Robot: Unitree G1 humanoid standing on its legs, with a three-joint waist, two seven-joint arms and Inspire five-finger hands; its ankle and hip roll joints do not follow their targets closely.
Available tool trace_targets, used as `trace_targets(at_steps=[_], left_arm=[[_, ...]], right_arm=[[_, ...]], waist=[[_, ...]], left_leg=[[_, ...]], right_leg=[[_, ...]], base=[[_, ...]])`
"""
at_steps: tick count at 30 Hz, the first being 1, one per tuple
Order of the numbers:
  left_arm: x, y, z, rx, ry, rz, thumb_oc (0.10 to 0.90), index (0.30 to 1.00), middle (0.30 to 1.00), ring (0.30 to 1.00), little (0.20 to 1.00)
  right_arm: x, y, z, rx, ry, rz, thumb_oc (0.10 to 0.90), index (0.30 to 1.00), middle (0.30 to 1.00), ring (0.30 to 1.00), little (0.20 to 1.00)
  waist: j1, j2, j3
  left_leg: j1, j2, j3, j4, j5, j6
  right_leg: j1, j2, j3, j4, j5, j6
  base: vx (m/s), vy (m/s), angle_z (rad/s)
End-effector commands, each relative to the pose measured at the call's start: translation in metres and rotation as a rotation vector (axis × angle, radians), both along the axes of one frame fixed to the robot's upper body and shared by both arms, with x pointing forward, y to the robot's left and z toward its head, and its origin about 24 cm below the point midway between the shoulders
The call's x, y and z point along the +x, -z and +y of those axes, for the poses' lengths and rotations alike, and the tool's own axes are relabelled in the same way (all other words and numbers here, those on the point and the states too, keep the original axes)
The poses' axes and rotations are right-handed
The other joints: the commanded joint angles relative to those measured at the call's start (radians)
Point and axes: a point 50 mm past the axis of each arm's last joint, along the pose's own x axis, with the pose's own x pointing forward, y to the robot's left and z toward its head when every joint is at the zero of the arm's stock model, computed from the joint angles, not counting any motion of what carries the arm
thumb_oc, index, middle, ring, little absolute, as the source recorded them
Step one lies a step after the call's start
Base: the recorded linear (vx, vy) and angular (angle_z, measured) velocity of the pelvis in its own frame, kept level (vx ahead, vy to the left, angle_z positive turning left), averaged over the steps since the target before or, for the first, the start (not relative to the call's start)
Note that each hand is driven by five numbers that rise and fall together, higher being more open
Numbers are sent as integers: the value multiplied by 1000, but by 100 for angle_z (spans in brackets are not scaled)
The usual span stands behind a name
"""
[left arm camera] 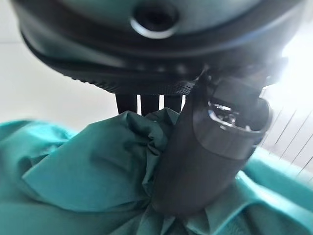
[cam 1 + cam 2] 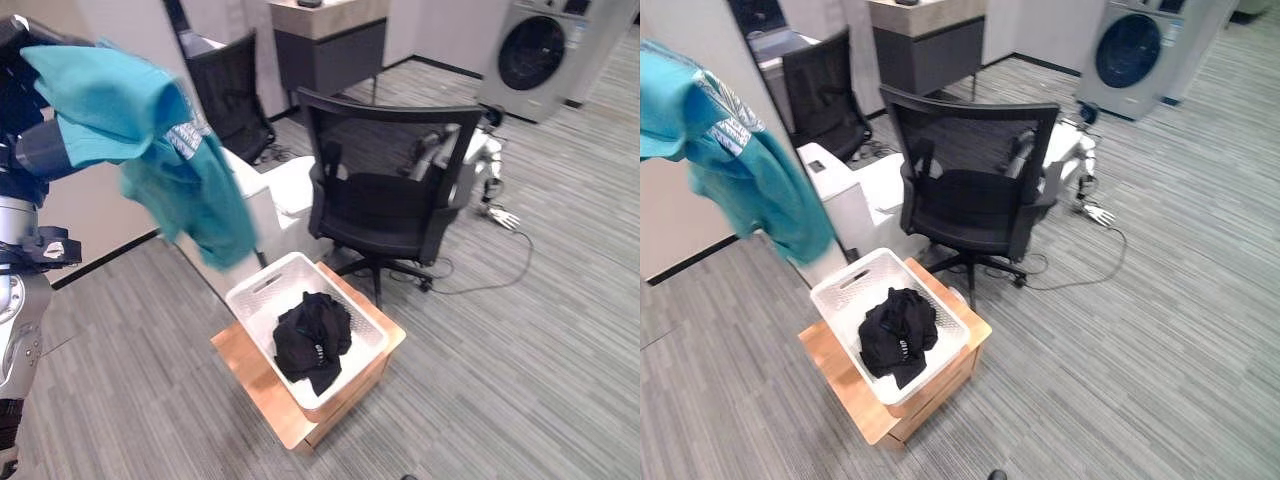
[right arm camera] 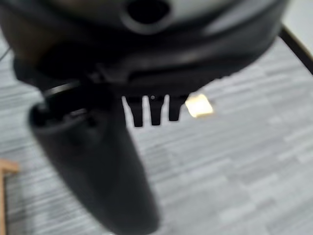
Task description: Pick up bed clothes into laundry basket.
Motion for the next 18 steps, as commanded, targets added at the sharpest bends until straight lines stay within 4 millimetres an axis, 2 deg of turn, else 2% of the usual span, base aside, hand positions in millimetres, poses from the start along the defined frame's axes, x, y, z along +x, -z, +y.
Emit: trace_targets(at_steps=[1,4,8,9,11,13,18], left_arm=[[-14,-46,-9,86,41,-191,400,300,300,300,300],[-3,-52,-26,108,60,-218,400,300,300,300,300],[13,-59,-37,161,17,-232,400,300,300,300,300],[25,-55,-40,158,8,-202,400,300,300,300,300],[31,-54,-42,183,-18,-189,400,300,300,300,300],[44,-49,-56,229,-8,-156,400,300,300,300,300],[47,-29,-65,268,17,-98,400,300,300,300,300]], right_arm=[[42,-9,1,-36,-75,-114,800,900,900,900,900],[47,-8,6,-33,-106,-125,800,900,900,900,900],[47,-7,11,-24,-103,-131,800,900,900,900,900],[45,-6,11,-22,-97,-127,800,900,900,900,900],[45,-6,11,-20,-91,-128,800,900,900,900,900],[43,-6,10,-25,-81,-126,800,900,900,900,900],[41,-5,11,-24,-75,-125,800,900,900,900,900]], waist=[[-17,-84,-16],[-32,-87,-17],[-43,-90,-17],[-51,-90,-16],[-57,-89,-14],[-69,-85,-7],[-79,-77,5]], left_leg=[[-16,10,-21,6,-112,-4],[-7,12,-16,5,-114,-3],[0,15,-9,4,-115,-4],[1,16,-6,4,-114,-5],[0,16,-3,3,-112,-5],[0,19,1,3,-109,-7],[1,18,9,3,-109,-7]], right_leg=[[28,-37,22,-1,-55,25],[34,-36,26,-2,-55,26],[37,-36,28,-2,-54,27],[37,-34,29,-2,-54,27],[36,-34,30,-1,-54,27],[34,-34,29,-2,-54,27],[27,-37,37,-4,-54,29]], base=[[23,-16,7],[32,-15,4],[44,-19,1],[38,-15,-4],[21,-17,-2],[12,-26,-6],[5,-3,-10]])
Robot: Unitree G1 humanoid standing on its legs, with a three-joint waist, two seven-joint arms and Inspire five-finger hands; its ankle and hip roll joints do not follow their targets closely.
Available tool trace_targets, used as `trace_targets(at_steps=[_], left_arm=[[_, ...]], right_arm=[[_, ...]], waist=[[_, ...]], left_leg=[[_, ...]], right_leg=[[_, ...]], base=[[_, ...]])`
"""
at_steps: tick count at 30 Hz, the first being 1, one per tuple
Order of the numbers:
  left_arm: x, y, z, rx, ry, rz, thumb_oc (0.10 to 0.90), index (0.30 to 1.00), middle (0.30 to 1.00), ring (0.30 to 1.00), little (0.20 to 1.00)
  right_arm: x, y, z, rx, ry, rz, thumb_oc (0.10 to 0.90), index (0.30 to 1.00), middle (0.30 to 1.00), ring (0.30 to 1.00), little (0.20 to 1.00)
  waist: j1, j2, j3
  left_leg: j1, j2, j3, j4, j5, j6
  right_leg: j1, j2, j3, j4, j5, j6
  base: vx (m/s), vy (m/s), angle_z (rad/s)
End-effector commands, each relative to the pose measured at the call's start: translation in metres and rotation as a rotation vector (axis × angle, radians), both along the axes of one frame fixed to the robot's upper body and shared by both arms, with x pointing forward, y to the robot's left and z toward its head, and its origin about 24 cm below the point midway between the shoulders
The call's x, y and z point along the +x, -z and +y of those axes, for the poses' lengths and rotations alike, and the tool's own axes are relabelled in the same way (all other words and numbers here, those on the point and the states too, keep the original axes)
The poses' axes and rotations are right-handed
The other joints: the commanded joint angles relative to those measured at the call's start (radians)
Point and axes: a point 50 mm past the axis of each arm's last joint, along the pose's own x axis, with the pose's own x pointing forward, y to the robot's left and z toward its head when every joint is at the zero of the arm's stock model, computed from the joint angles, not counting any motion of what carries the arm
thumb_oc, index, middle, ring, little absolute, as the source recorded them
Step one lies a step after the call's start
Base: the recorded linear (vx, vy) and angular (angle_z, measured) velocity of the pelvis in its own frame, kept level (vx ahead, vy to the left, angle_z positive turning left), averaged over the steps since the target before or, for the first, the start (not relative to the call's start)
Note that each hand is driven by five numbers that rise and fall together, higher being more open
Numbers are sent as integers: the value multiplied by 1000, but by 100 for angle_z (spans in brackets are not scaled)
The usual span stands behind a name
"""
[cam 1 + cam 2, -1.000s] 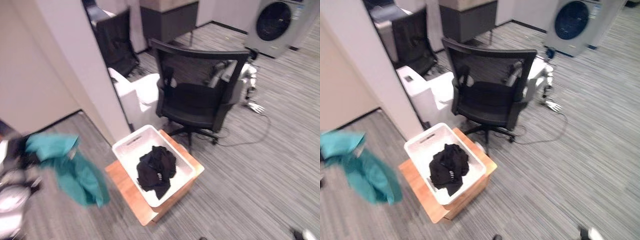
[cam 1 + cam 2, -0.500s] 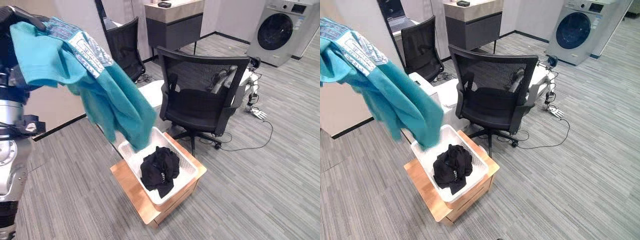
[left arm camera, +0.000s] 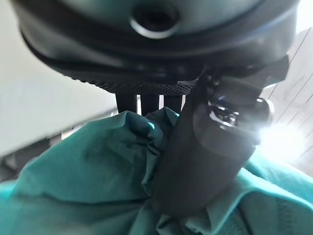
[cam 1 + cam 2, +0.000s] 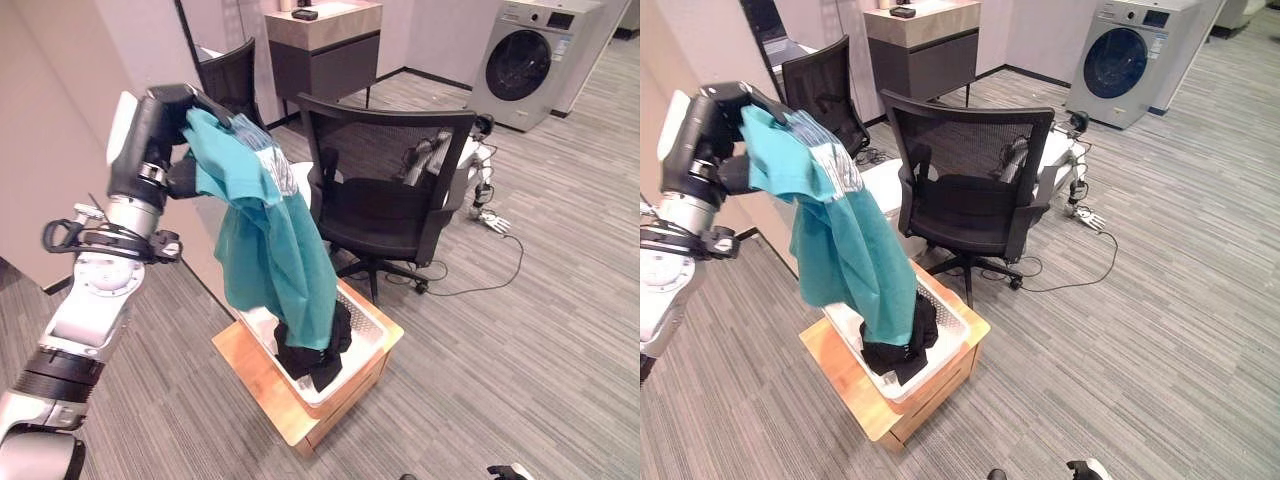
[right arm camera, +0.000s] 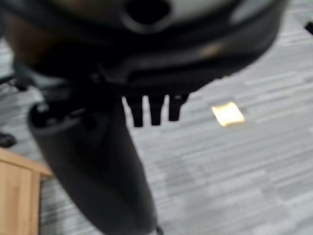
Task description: Pick up bed clothes into laundry basket.
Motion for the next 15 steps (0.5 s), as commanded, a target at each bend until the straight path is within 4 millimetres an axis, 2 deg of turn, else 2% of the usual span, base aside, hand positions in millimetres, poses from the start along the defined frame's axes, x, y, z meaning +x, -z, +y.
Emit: trace_targets(at_steps=[1,3,4,9,10,11,13,15], left_arm=[[-19,-74,3,21,9,-318,400,300,300,300,300],[-16,-60,2,-11,20,-271,400,300,300,300,300],[-16,-60,2,-11,20,-271,400,300,300,300,300],[-10,-5,4,-124,16,-71,400,300,300,300,300],[-10,-4,5,-125,16,-70,400,300,300,300,300],[-11,7,5,-155,15,-35,400,300,300,300,300],[-12,12,6,-167,11,-16,400,300,300,300,300],[-15,28,10,-207,-9,32,400,300,300,300,300]], right_arm=[[23,-3,6,-19,-32,-59,800,900,900,900,900],[24,-3,7,-16,-36,-62,800,900,900,900,900],[24,-3,7,-17,-36,-62,800,900,900,900,900],[33,-6,7,-21,-45,-96,800,900,900,900,900],[33,-6,7,-22,-46,-95,800,900,900,900,900],[37,-8,8,-24,-60,-108,800,900,900,900,900],[38,-8,8,-27,-70,-113,800,900,900,900,900],[40,-9,9,-26,-80,-125,800,900,900,900,900]], waist=[[-22,-83,8],[-29,-76,9],[-29,-75,8],[-44,-56,22],[-45,-56,22],[-48,-54,24],[-48,-54,25],[-46,-56,26]], left_leg=[[7,26,-5,0,-50,-7],[9,28,4,-1,-49,-9],[9,28,4,-1,-49,-9],[12,28,18,-1,-46,-10],[12,28,18,-1,-47,-10],[14,28,23,-1,-48,-10],[13,28,25,-1,-48,-10],[13,30,30,-1,-48,-10]], right_leg=[[62,-26,4,-33,-60,24],[58,-28,8,-35,-60,24],[58,-28,8,-35,-60,24],[56,-29,14,-39,-61,22],[56,-29,15,-39,-61,22],[55,-29,18,-40,-61,23],[53,-29,20,-40,-60,23],[52,-27,20,-40,-62,21]], base=[[7,-6,-15],[7,-4,-10],[5,-9,-7],[1,3,-13],[8,4,-16],[4,0,-10],[4,-2,-4],[14,-3,-4]])
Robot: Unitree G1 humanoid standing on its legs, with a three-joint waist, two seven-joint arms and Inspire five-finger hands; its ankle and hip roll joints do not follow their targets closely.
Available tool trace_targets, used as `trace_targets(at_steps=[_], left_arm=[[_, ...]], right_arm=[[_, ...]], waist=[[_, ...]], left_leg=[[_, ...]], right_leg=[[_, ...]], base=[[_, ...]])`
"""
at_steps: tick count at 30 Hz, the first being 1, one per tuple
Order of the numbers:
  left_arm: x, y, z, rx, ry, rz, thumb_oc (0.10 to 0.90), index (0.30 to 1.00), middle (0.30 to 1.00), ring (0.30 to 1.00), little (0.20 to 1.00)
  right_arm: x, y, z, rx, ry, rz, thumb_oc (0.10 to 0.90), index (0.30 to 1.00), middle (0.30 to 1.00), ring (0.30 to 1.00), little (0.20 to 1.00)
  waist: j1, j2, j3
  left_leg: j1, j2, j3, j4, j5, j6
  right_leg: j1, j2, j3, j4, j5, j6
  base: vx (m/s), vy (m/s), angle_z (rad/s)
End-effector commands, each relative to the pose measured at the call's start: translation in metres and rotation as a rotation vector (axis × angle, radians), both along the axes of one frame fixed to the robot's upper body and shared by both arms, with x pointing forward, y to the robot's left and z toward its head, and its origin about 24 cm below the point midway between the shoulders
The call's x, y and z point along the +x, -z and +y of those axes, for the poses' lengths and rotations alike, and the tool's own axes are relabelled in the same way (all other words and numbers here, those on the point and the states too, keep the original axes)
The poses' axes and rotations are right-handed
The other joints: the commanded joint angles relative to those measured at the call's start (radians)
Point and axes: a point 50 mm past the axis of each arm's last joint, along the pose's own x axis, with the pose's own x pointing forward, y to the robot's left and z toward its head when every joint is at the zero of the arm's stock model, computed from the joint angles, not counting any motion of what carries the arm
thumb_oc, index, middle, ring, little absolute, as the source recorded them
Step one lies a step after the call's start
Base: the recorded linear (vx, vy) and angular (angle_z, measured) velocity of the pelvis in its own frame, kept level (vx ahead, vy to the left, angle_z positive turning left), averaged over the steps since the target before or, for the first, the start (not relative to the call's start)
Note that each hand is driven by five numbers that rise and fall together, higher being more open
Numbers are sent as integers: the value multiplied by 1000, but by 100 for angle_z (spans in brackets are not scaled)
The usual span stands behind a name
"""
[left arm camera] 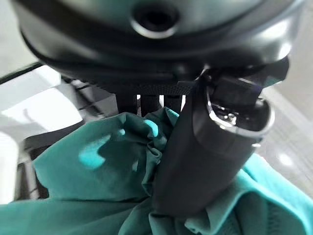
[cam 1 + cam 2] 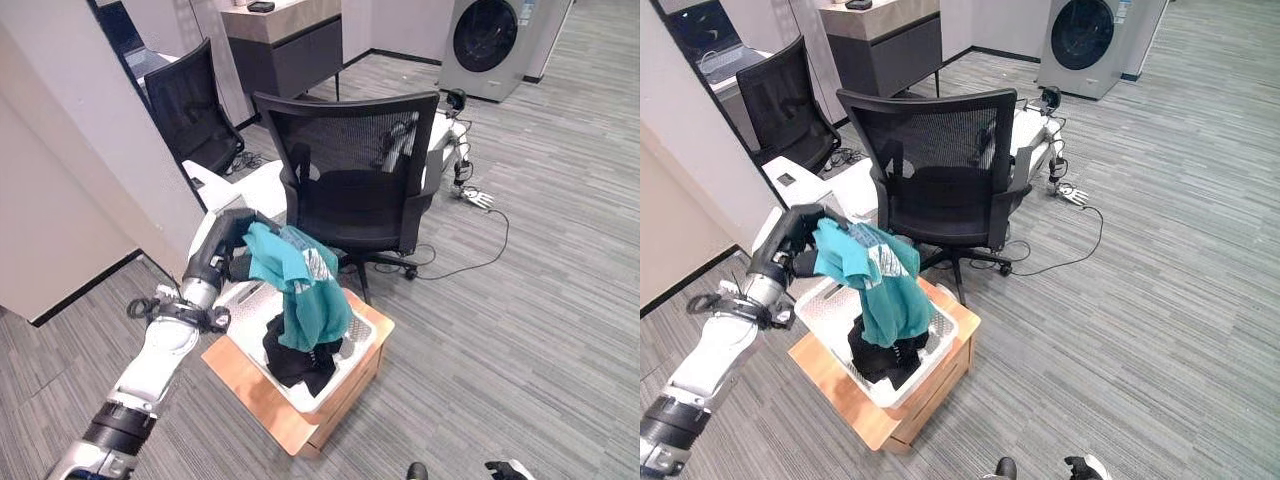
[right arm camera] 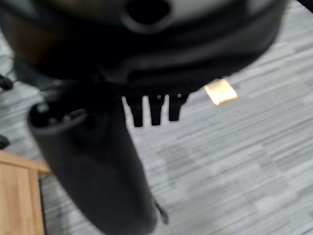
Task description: Pick up bed clothes into laundry basket.
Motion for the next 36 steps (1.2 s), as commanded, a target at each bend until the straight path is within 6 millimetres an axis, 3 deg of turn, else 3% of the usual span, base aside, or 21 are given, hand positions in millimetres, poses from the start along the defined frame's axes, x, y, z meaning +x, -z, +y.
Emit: trace_targets(at_steps=[1,5,9,10,11,13,15,16,17,20,29,34,35,36], left_arm=[[10,-79,26,-49,-81,-326,400,300,300,300,300],[7,-60,32,-62,-119,-257,400,300,300,300,300],[2,-23,45,-26,-210,-116,400,300,300,300,300],[2,-23,45,-25,-210,-116,400,300,300,300,300],[0,-5,49,-1,-243,-40,400,300,300,300,300],[-1,4,50,11,-252,-5,400,300,300,300,300],[-5,34,55,53,-293,122,400,300,300,300,300],[-5,34,55,53,-292,121,400,300,300,300,300],[-8,55,59,80,-331,210,400,300,300,300,300],[-11,73,62,102,-372,286,400,300,300,300,300],[-9,81,63,143,-409,317,400,300,300,300,300],[0,68,63,175,-432,246,400,300,300,300,300],[2,64,63,176,-438,225,400,300,300,300,300],[4,60,64,180,-448,206,400,300,300,300,300]], right_arm=[[25,-5,6,-34,-52,-62,800,900,900,900,900],[26,-4,9,-28,-56,-63,800,900,900,900,900],[28,-3,15,-15,-60,-73,800,900,900,900,900],[28,-3,15,-15,-60,-72,800,900,900,900,900],[31,-3,17,-9,-62,-82,800,900,900,900,900],[32,-3,18,-9,-63,-87,800,900,900,900,900],[36,-4,21,-6,-74,-103,800,900,900,900,900],[36,-4,21,-7,-74,-103,800,900,900,900,900],[39,-5,23,-6,-78,-115,800,900,900,900,900],[43,-7,24,-13,-95,-133,800,900,900,900,900],[47,-10,23,-25,-108,-152,800,900,900,900,900],[48,-11,23,-31,-121,-159,800,900,900,900,900],[47,-11,23,-30,-123,-163,800,900,900,900,900],[48,-11,24,-28,-125,-167,800,900,900,900,900]], waist=[[-7,-101,19],[-4,-104,22],[1,-111,27],[1,-111,27],[1,-114,30],[1,-114,30],[-4,-114,32],[-3,-113,32],[-10,-112,33],[-20,-107,36],[-36,-95,40],[-48,-82,37],[-51,-82,41],[-53,-79,36]], left_leg=[[-9,29,-8,-2,-50,-12],[-9,30,-5,-2,-50,-11],[-13,33,1,-3,-49,-12],[-13,33,1,-3,-49,-12],[-15,34,2,-3,-49,-12],[-17,34,3,-3,-49,-11],[-18,34,8,-3,-49,-11],[-18,34,8,-3,-49,-11],[-18,32,12,-3,-50,-9],[-22,29,16,-5,-50,-9],[-27,24,24,-7,-49,-9],[-18,25,14,-6,-65,-23],[-24,26,35,-8,-44,-15],[-18,26,17,-6,-63,-25]], right_leg=[[55,-36,-18,-10,-75,28],[54,-34,-17,-10,-75,27],[48,-31,-15,-10,-75,25],[48,-31,-15,-10,-75,25],[44,-30,-14,-10,-74,25],[42,-30,-13,-10,-74,25],[37,-29,-9,-10,-73,25],[37,-29,-9,-10,-73,25],[34,-30,-7,-10,-72,24],[28,-31,-2,-11,-71,25],[11,-32,10,-11,-70,27],[15,-33,32,-11,-90,35],[7,-33,15,-11,-72,27],[15,-32,33,-11,-91,35]], base=[[0,0,0],[0,0,0],[13,-12,-3],[3,-3,-3],[2,-1,-6],[5,1,-5],[8,4,-6],[23,14,-12],[24,14,-11],[9,5,-2],[4,1,-4],[46,-10,-8],[18,-16,-5],[-58,-25,-3]])
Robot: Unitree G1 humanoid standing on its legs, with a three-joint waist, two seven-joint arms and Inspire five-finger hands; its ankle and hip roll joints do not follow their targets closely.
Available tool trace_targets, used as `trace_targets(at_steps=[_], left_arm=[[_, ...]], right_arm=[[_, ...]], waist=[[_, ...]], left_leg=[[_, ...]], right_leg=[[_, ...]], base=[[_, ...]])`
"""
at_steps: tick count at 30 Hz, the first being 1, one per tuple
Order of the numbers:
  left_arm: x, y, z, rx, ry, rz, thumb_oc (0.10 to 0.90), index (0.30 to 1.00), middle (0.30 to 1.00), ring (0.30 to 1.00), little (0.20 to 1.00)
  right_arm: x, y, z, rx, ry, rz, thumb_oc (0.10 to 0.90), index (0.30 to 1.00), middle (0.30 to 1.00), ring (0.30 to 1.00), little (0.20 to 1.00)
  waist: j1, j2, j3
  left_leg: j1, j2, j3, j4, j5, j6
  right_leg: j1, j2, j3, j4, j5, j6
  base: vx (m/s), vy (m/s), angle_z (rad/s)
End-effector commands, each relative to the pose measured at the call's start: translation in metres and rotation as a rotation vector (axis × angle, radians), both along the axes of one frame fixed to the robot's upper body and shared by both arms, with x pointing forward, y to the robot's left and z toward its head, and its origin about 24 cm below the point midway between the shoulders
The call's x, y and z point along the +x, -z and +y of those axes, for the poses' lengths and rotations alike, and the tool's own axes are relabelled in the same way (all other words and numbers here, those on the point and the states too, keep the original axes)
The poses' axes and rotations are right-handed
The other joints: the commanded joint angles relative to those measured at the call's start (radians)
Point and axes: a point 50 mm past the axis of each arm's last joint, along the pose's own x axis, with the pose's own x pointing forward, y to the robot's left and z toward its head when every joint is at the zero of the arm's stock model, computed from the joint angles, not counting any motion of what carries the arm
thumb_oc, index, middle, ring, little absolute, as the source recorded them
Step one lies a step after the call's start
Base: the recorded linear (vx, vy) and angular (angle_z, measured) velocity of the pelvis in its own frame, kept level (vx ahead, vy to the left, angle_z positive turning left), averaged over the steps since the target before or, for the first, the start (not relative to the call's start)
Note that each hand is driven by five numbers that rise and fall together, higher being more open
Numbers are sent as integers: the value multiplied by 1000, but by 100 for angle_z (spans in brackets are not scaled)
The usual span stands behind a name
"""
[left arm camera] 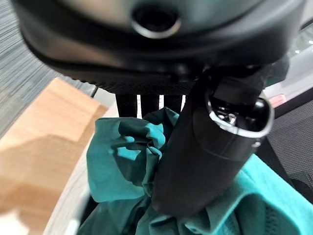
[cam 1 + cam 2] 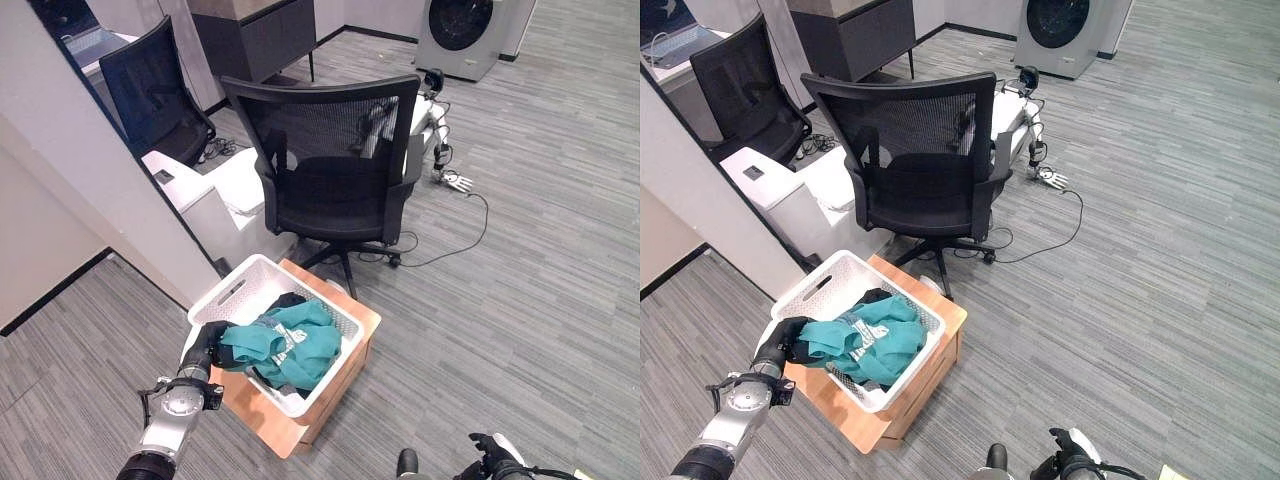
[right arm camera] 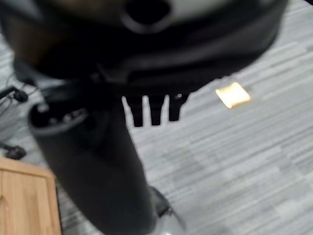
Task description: Pick up bed clothes into laundry basket.
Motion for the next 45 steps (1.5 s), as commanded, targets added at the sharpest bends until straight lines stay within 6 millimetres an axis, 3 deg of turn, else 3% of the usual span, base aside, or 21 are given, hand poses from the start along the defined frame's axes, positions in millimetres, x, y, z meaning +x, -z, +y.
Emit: trace_targets(at_steps=[1,2,3,11,18,21,22,24,26,27,30,32,34,35,37,38,40,41,43,44,45], left_arm=[[46,-75,25,131,-53,-341,598,596,596,596,596],[47,-77,25,140,-56,-349,598,596,596,596,596],[48,-79,26,146,-62,-356,800,900,900,900,900],[48,-82,22,77,-79,-394,800,900,900,900,900],[35,-75,23,-22,-116,-404,800,900,900,900,900],[23,-85,35,-53,-173,-478,800,900,900,900,900],[23,-85,35,-54,-173,-477,800,900,900,900,900],[18,-98,39,-179,-174,-572,800,900,900,900,900],[1,-127,40,-336,-69,-722,800,900,900,900,900],[-7,-136,40,-336,-32,-756,800,900,900,900,900],[-16,-168,41,-261,60,-878,800,900,900,900,900],[-17,-194,42,-236,95,-991,800,900,900,900,900],[-20,-202,43,-208,96,-1022,800,900,900,900,900],[-21,-215,35,-170,162,-1059,800,900,900,900,900],[-23,-223,34,-158,153,-1114,800,900,900,900,900],[-19,-222,32,-163,161,-1105,800,900,900,900,900],[-15,-218,30,-141,167,-1066,800,900,900,900,900],[-14,-210,31,-113,154,-1012,800,900,900,900,900],[-19,-203,35,-88,122,-980,800,900,900,900,900],[-28,-200,50,-65,50,-963,800,900,900,900,900],[-35,-197,59,-65,6,-950,800,900,900,900,900]], right_arm=[[24,-6,10,-35,-69,-86,800,900,900,900,900],[24,-7,11,-30,-71,-92,800,900,900,900,900],[26,-8,12,-28,-74,-104,800,900,900,900,900],[38,-14,16,-21,-99,-159,800,900,900,900,900],[57,-29,12,-38,-116,-254,800,900,900,900,900],[100,-81,9,-93,-199,-537,800,900,900,900,900],[99,-81,9,-94,-199,-535,800,900,900,900,900],[118,-116,4,-117,-219,-697,800,900,900,900,900],[144,-171,3,-169,-297,-908,800,900,900,900,900],[152,-189,5,-189,-342,-971,800,900,900,900,900],[170,-227,7,-236,-417,-1088,800,900,900,900,900],[178,-251,12,-242,-465,-1160,800,900,900,900,900],[178,-264,17,-245,-514,-1185,800,900,900,900,900],[174,-270,21,-258,-566,-1202,800,900,900,900,900],[174,-285,33,-254,-626,-1267,800,900,900,900,900],[172,-297,50,-220,-699,-1324,800,900,900,900,900],[170,-309,67,-205,-772,-1381,800,900,900,900,900],[170,-322,89,-170,-852,-1451,800,900,900,900,900],[166,-339,108,-115,-925,-1536,800,900,900,900,900],[163,-366,124,-81,-1023,-1613,800,900,900,900,900],[161,-376,130,-59,-1054,-1645,800,900,900,900,900]], waist=[[-26,-76,18],[-29,-73,13],[-31,-72,13],[-37,-64,15],[-21,-70,6],[-7,-81,7],[-7,-80,7],[4,-80,6],[31,-72,21],[48,-74,30],[85,-103,54],[90,-120,53],[80,-107,32],[62,-88,12],[58,-95,19],[67,-99,35],[84,-97,49],[113,-93,73],[164,-100,84],[275,-122,72],[308,-134,70]], left_leg=[[-38,22,10,-9,-43,-18],[-31,22,-9,-7,-63,-29],[-30,22,-6,-7,-62,-30],[-34,27,24,-10,-36,-23],[-30,43,-11,-5,-50,-35],[-35,47,-4,0,-28,-24],[-34,47,-4,0,-28,-24],[-36,49,-8,4,-25,-24],[-43,44,-24,16,-13,-21],[-54,34,-51,33,-20,-21],[-105,-17,-190,193,-129,-29],[-80,20,-263,332,-161,-48],[-4,6,-291,241,-232,-41],[47,-12,-278,115,-244,-20],[59,-64,-294,10,-201,3],[45,-75,-303,-9,-185,19],[8,-84,-311,-2,-156,46],[-41,-96,-331,2,-109,76],[-116,-106,-372,18,-58,82],[-258,-103,-396,51,3,53],[-310,-99,-406,69,22,24]], right_leg=[[29,-44,-30,1,-73,29],[36,-43,-11,1,-93,36],[36,-43,-11,1,-93,36],[22,-34,-19,1,-80,26],[43,-21,-11,1,-112,23],[47,-14,-33,1,-98,8],[48,-14,-33,1,-98,8],[48,-12,-34,1,-101,6],[43,-9,-25,1,-107,3],[36,-11,-15,1,-102,3],[4,-46,5,1,-69,-6],[-33,-84,-8,9,-34,-15],[-77,-95,-21,12,-24,6],[-118,-139,-52,27,21,27],[-166,-186,-54,69,73,48],[-185,-188,-20,136,55,68],[-165,-151,30,258,-23,55],[-154,-85,108,467,-94,52],[-113,2,181,577,-161,48],[81,80,160,363,-345,-52],[136,106,154,233,-358,-78]], base=[[82,-14,-3],[15,-15,-5],[88,-12,-5],[-14,-13,-9],[-20,-16,2],[-64,-24,4],[-44,-20,2],[-94,-27,13],[-186,-9,12],[-214,-20,-11],[-333,-32,-10],[-477,42,9],[-361,154,41],[-386,238,50],[-391,203,80],[-406,83,101],[-523,65,116],[-625,95,116],[-616,-150,149],[-525,-502,169],[-475,-579,132]])
